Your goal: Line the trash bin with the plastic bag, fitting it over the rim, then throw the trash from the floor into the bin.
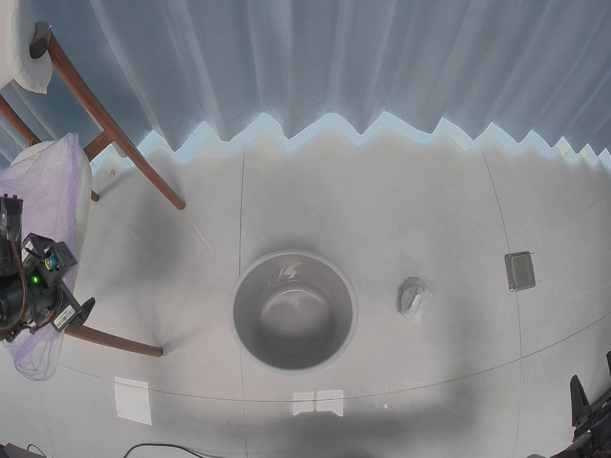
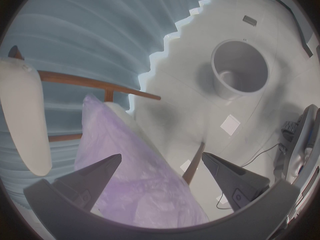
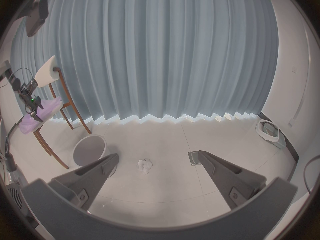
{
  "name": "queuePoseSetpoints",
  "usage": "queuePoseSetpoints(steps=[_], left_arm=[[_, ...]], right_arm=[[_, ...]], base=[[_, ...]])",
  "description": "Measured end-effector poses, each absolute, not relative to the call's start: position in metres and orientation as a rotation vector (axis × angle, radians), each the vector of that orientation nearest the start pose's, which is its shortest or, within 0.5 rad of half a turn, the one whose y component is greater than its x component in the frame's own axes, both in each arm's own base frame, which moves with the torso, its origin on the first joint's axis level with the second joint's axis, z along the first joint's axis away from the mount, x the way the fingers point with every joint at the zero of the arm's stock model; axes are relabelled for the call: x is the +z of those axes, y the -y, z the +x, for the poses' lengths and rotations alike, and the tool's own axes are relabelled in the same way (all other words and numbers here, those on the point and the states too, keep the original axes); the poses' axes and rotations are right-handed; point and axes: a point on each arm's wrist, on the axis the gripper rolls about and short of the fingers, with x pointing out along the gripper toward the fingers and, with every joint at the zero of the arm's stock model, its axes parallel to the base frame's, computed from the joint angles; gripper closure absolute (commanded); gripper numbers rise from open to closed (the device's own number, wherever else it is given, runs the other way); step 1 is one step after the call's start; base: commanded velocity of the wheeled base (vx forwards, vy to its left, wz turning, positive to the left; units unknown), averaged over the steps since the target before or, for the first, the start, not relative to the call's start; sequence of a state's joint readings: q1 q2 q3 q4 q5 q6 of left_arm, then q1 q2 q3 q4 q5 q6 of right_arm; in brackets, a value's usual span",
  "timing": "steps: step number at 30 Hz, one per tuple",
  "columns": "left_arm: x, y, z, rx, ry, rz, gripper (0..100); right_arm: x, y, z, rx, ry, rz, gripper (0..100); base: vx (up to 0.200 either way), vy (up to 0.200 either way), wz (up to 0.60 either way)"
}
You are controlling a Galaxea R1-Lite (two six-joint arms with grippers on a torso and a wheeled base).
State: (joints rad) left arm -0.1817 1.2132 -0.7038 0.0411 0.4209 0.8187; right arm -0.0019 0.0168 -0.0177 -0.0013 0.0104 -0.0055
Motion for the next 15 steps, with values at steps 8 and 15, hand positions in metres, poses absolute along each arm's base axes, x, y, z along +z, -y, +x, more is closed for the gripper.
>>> queuePoseSetpoints(steps=[8,15], left_arm=[[0.234,0.028,0.192,-0.006,-0.521,0.947,0],[0.216,0.024,0.202,0.131,-0.573,0.979,0]], right_arm=[[0.081,0.0,-0.023,0.009,0.002,-0.006,0],[0.081,0.0,-0.023,0.008,0.002,-0.006,0]], base=[[0.0,0.0,0.0],[0.0,0.0,0.0]])
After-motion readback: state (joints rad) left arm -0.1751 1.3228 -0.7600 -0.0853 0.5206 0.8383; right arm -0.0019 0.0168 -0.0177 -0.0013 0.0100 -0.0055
